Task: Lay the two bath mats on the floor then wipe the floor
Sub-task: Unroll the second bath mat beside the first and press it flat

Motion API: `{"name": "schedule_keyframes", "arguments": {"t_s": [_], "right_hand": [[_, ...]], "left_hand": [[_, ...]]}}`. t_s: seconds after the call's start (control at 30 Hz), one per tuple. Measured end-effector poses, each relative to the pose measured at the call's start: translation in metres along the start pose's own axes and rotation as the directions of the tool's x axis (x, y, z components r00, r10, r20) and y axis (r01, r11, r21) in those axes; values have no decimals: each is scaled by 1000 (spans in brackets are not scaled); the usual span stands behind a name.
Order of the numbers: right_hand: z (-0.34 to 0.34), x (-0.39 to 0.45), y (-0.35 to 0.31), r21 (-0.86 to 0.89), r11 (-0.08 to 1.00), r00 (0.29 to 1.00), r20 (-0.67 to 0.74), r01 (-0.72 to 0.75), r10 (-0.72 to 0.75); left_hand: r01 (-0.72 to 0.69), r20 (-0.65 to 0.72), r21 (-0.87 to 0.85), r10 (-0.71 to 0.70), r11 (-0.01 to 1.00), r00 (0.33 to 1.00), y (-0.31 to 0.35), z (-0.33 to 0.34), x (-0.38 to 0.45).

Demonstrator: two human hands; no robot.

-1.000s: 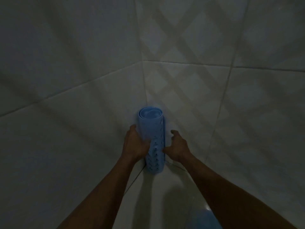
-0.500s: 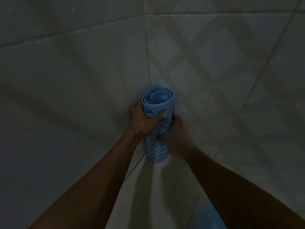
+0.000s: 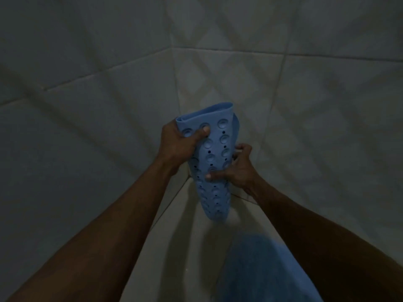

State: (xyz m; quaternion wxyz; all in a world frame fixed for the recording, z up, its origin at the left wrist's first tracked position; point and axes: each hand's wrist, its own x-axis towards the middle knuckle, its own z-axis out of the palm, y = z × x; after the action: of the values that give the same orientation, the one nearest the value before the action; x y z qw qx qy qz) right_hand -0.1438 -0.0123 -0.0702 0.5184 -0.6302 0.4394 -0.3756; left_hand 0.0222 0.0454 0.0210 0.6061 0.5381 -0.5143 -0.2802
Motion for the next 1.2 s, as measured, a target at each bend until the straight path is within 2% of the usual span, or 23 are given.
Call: {"name": "schedule_keyframes", "arguments": {"t_s": [0.1, 0.2, 0.27, 0.37, 0.47, 0.6, 0.73, 0.9, 1.0, 1.1, 1.2], "right_hand": [[-39, -53, -32, 33, 999, 999, -43, 0, 2], [-82, -112, -48, -31, 998, 998, -24, 55, -55], [-111, -154, -49, -68, 994, 994, -65, 88, -93], [-155, -218, -42, -62, 995, 965, -247, 76, -89], [-200, -275, -25, -98, 995, 894, -448, -26, -21], [-243, -341, -22, -105, 991, 787, -617, -84, 1], [-277, -394, -36, -70, 996, 733, -680, -62, -2], [-325, -459, -39, 17, 997, 702, -709, -76, 66], [-353, -502, -20, 89, 993, 683, -721, -75, 116], [-373, -547, 7, 219, 973, 624, -751, -73, 216], [-388, -590, 39, 252, 963, 613, -746, -102, 260]], "left_hand": [[26, 9, -76, -25, 997, 1000, 34, 26, -14], [32, 136, -110, -17, 993, 991, 63, 70, -31], [29, 209, -128, -2, 991, 978, 77, 107, -46], [69, 296, -166, -17, 984, 955, 90, 170, -80], [156, 378, -181, -78, 971, 923, 103, 230, -120], [263, 526, -131, -158, 956, 836, 122, 294, -170], [378, 729, -36, -235, 925, 644, 123, 340, -234], [506, 855, -9, -255, 863, 451, 110, 396, -323], [539, 849, -8, -279, 843, 448, 111, 431, -373], [584, 830, 55, -362, 810, 424, 108, 462, -421], [617, 805, 127, -444, 776, 394, 98, 487, -464]]}}
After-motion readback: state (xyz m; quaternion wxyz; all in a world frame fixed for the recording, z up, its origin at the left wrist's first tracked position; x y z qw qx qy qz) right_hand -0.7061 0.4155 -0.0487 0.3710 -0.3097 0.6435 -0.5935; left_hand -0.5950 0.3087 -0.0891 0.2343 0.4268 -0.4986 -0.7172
